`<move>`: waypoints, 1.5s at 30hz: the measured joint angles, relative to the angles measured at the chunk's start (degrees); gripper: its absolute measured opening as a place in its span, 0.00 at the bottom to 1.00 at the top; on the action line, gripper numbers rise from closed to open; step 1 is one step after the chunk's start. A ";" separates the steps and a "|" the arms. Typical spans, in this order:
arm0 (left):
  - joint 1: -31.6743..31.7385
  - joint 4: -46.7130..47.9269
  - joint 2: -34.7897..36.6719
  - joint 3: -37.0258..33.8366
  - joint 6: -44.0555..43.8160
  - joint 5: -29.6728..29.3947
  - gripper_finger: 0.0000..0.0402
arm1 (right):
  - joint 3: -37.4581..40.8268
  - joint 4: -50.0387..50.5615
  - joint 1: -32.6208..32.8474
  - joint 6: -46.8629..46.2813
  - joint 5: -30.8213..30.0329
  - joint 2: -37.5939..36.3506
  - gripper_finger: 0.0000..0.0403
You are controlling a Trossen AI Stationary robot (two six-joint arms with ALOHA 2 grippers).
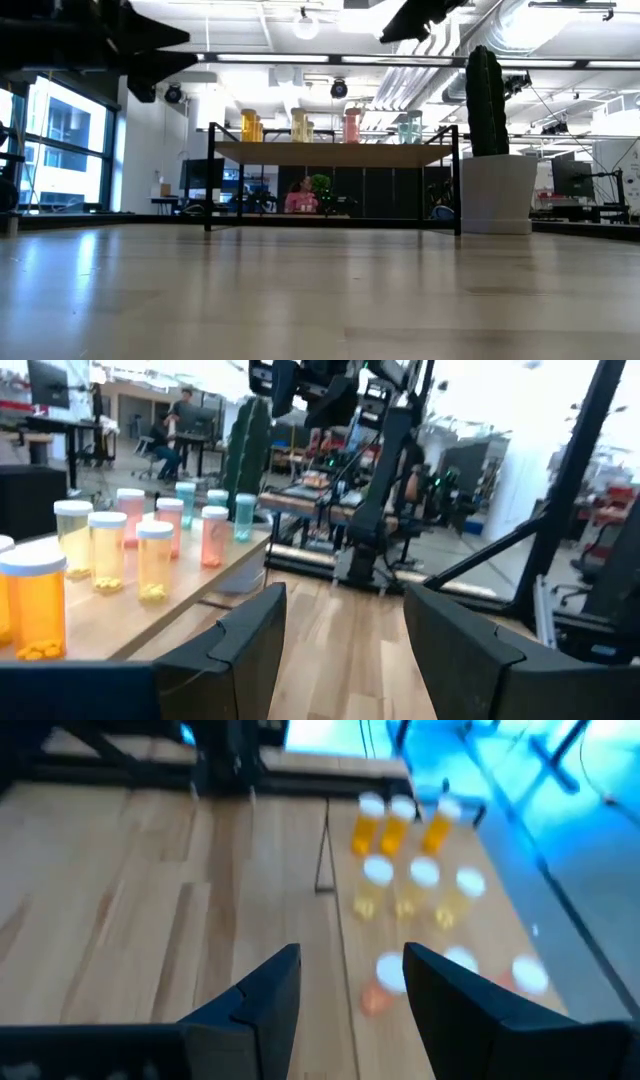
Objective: Pick and place medicine bottles onto shelf by color
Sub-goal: Return to Home Position
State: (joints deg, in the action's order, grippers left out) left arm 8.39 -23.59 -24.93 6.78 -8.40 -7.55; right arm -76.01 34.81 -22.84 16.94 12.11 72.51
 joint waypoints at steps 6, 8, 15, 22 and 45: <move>-1.28 1.58 6.79 -1.72 0.02 -0.04 0.49 | 0.00 -1.89 -2.44 1.11 1.54 -3.00 0.42; -1.65 3.79 8.53 -1.72 0.14 -0.04 0.49 | 0.00 -1.69 -3.66 1.08 1.56 -4.82 0.42; -2.84 9.23 11.87 -1.74 0.44 -0.63 0.49 | 0.03 1.92 -6.98 -0.02 7.98 -9.16 0.42; -4.94 7.88 13.45 -3.84 1.33 -0.61 0.49 | 16.66 -10.54 -7.18 -7.66 9.00 -16.73 0.42; -5.86 3.32 14.81 -6.09 4.53 -0.92 0.49 | 50.22 -25.64 -7.15 -17.14 4.47 -57.42 0.42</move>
State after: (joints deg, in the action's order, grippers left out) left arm 2.52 -20.27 -10.12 0.69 -3.87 -8.47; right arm -25.78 9.17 -29.98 -0.20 16.57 15.09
